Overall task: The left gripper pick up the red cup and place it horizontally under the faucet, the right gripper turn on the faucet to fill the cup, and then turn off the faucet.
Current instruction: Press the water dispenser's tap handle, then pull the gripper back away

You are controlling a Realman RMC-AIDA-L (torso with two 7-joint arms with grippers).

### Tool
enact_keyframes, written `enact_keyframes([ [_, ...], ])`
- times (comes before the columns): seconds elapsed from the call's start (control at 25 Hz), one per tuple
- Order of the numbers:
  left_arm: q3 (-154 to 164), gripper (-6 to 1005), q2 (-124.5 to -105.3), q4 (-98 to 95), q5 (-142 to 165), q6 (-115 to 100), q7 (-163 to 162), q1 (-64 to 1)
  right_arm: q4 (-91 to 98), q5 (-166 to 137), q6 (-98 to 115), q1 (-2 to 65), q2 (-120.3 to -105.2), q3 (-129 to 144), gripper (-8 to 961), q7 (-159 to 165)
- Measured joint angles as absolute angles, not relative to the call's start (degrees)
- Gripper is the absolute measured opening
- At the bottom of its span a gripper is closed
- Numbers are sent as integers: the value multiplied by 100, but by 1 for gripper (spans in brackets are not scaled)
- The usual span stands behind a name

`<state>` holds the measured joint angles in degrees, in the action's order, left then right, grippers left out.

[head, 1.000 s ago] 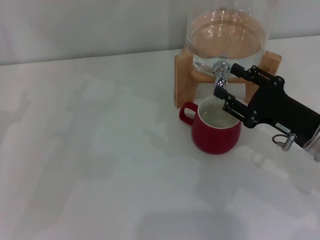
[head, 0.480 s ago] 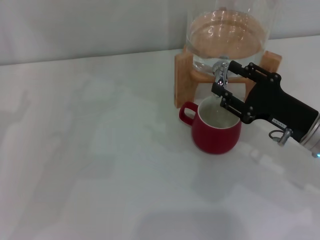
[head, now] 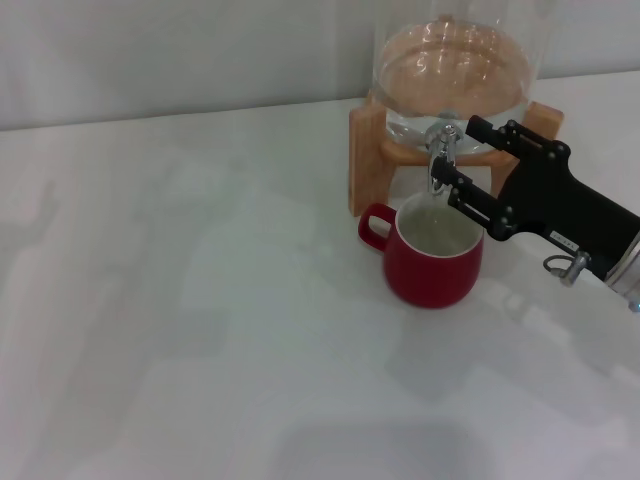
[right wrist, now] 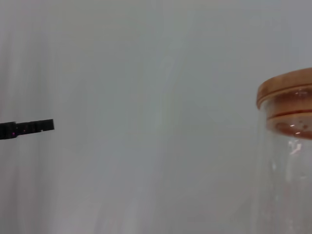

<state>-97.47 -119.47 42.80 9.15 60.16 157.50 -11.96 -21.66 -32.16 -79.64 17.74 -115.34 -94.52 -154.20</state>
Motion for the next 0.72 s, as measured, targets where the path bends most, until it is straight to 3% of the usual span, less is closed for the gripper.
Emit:
enact_keyframes([
  [0.72,-9747,863,-11944,4284,932,6010,15750,-1209,-2150,-3106,-8052,1635,-11513,-9491,598,-15471],
])
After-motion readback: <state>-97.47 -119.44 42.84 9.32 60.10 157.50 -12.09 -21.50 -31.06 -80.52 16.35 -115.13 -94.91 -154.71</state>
